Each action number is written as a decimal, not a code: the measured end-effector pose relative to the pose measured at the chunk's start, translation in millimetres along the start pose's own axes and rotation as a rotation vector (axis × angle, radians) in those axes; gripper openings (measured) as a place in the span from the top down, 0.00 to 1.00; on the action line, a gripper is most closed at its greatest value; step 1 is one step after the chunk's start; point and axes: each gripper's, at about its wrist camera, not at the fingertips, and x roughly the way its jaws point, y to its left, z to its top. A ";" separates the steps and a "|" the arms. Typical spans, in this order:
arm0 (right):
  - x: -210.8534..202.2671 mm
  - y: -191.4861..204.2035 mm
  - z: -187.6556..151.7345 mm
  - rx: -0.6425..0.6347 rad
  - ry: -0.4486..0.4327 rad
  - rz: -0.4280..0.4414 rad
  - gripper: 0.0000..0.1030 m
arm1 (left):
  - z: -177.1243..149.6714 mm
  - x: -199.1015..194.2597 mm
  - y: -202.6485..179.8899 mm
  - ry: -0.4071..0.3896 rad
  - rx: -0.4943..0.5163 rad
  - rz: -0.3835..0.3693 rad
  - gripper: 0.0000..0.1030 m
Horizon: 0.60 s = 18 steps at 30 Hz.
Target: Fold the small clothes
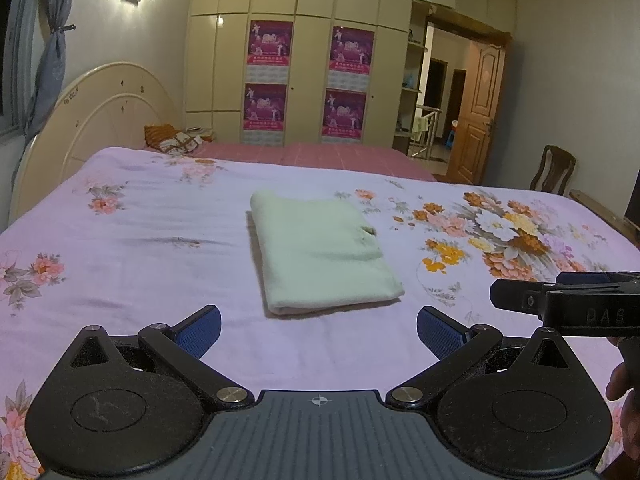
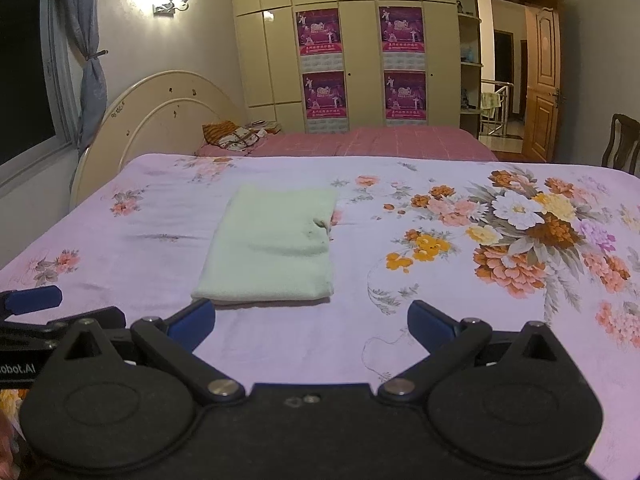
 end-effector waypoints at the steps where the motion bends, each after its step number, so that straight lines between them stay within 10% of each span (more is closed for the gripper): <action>1: 0.4 -0.4 0.2 0.000 0.001 0.000 0.01 | -0.1 -0.1 -0.2 0.000 0.000 0.000 0.00; 18: 0.0 -4.6 0.7 0.002 0.003 -0.010 0.01 | 1.3 3.2 -5.2 -0.012 0.015 -0.010 0.00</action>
